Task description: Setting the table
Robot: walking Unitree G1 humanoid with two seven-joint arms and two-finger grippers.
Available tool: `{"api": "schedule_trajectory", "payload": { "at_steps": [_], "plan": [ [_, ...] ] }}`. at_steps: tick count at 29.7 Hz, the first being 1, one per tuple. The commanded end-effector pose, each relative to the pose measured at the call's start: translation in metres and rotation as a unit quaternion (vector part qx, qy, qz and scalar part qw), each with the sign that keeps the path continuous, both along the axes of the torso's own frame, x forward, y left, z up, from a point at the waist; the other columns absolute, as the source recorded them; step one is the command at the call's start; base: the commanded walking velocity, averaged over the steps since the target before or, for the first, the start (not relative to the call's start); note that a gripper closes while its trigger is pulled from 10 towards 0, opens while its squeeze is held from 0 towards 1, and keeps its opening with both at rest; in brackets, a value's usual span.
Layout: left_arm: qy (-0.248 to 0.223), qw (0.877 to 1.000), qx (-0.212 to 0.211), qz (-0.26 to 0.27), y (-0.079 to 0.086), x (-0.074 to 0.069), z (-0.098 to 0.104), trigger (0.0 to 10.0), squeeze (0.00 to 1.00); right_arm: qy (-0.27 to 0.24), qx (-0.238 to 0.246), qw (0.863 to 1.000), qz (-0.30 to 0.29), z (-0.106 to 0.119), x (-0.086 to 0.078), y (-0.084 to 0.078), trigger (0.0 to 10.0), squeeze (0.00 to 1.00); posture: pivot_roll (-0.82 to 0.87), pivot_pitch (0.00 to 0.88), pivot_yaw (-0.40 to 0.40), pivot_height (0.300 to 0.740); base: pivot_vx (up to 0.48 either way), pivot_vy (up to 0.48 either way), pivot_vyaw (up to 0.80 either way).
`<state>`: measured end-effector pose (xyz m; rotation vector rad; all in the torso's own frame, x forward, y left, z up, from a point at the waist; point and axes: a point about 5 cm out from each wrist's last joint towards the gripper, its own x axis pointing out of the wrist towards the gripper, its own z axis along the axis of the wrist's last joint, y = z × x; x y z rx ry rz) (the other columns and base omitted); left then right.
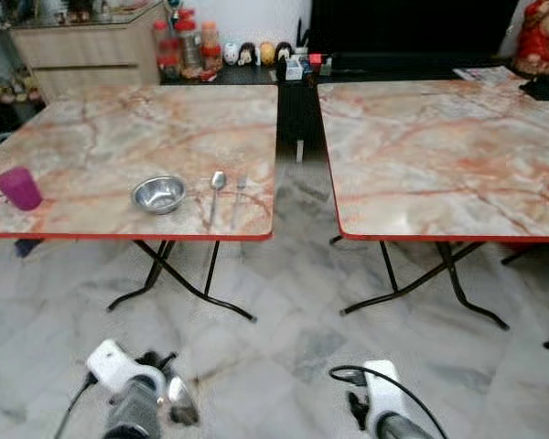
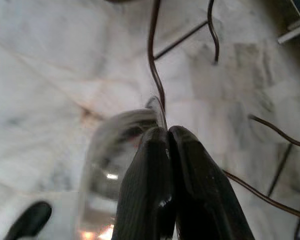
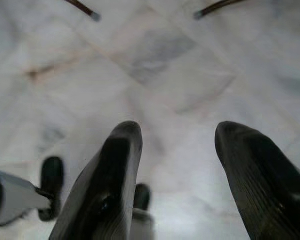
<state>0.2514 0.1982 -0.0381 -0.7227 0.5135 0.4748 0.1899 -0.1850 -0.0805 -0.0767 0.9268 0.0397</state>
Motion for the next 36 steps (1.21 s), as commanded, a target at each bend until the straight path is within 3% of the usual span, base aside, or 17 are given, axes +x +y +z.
{"api": "schedule_trajectory", "payload": {
  "at_steps": [1, 9, 24, 36],
  "plan": [
    [0.01, 1.0, 0.018, 0.004, 0.0126, -0.0037, -0.0006, 10.0, 0.0, -0.013, 0.01, 1.0, 0.024, 0.0031, 0.0086, 0.0157, 10.0, 0.0, 0.03, 0.0, -0.003, 0.732, 0.322, 0.0, 0.8],
    [0.011, 1.0, 0.018, 0.004, 0.0121, -0.0043, -0.0012, 10.0, 0.0, -0.014, 0.023, 1.0, 0.002, 0.0033, 0.0089, 0.0146, 10.0, 0.0, 0.03, 0.0, -0.005, 0.732, 0.314, 0.0, 0.2],
    [0.025, 0.999, 0.034, -0.004, 0.0127, -0.0069, -0.0031, 10.0, 0.0, -0.014, 0.021, 1.0, -0.003, 0.0035, 0.009, 0.0126, 10.0, 0.0, 0.02, 0.0, 0.0, 0.732, 0.0, 0.0, 0.0],
    [0.03, 0.998, 0.046, -0.017, 0.0135, -0.0085, -0.004, 10.0, 0.0, -0.007, 0.012, 1.0, 0.0, 0.0008, 0.0033, 0.0096, 10.0, 0.0, 0.01, 0.0, 0.008, 0.732, 0.0, -0.317, 0.0]
  ]
}}
